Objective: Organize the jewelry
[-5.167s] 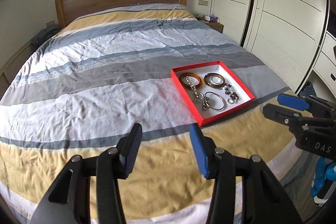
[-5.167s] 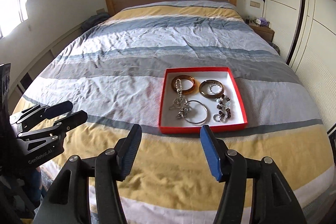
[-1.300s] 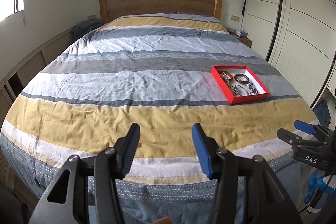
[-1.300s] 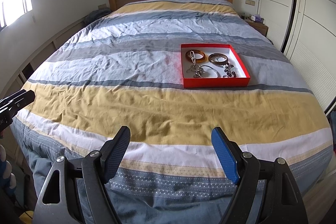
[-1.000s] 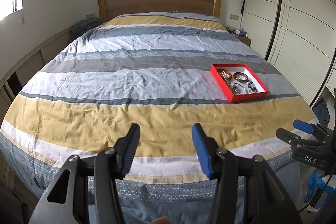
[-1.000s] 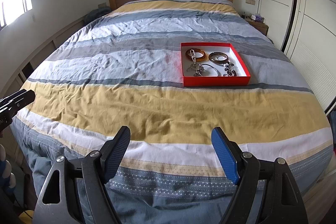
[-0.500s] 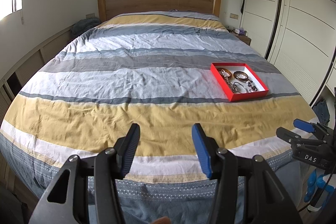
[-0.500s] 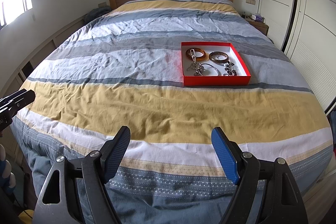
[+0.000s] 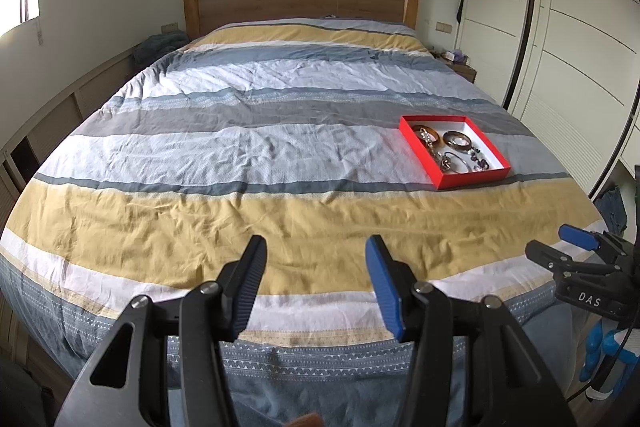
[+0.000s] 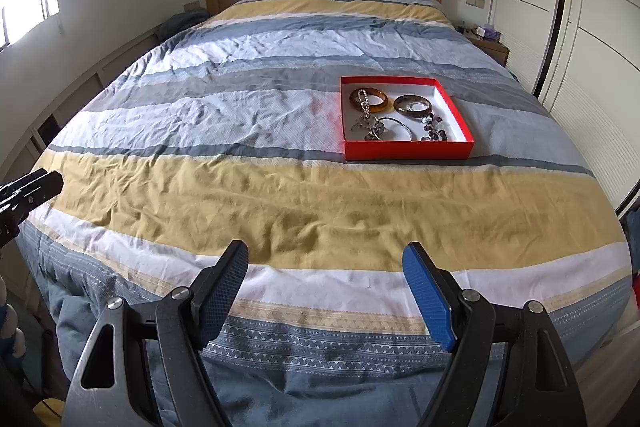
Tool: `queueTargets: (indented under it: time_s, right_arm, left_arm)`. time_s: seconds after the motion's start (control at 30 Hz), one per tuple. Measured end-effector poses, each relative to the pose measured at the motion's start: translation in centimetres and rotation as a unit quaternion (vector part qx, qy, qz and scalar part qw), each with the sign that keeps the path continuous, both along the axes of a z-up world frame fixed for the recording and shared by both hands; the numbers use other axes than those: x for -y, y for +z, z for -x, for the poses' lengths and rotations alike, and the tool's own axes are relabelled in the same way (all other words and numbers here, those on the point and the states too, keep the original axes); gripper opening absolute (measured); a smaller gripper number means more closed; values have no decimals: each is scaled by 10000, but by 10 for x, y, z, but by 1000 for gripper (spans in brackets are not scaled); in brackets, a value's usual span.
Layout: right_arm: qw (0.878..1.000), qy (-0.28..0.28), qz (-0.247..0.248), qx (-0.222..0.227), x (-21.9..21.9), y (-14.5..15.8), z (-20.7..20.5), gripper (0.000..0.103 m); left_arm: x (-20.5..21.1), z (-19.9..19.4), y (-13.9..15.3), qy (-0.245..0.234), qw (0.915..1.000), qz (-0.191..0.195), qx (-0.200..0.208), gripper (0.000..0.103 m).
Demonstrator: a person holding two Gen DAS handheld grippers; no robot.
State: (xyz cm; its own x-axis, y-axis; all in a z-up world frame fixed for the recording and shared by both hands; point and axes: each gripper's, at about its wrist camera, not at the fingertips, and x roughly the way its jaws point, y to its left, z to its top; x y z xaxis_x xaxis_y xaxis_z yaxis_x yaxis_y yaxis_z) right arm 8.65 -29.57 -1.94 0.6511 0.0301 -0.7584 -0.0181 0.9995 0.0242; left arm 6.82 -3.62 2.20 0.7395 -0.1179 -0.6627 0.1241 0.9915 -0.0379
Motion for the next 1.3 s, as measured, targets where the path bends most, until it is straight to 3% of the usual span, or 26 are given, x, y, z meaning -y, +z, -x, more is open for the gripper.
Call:
queueTargets:
  time_s: [1.3]
  right_arm:
    - [9998, -166, 91, -35, 10, -1, 1, 81]
  left_arm:
    - [-5, 1, -9, 32, 9999, -41, -119, 53]
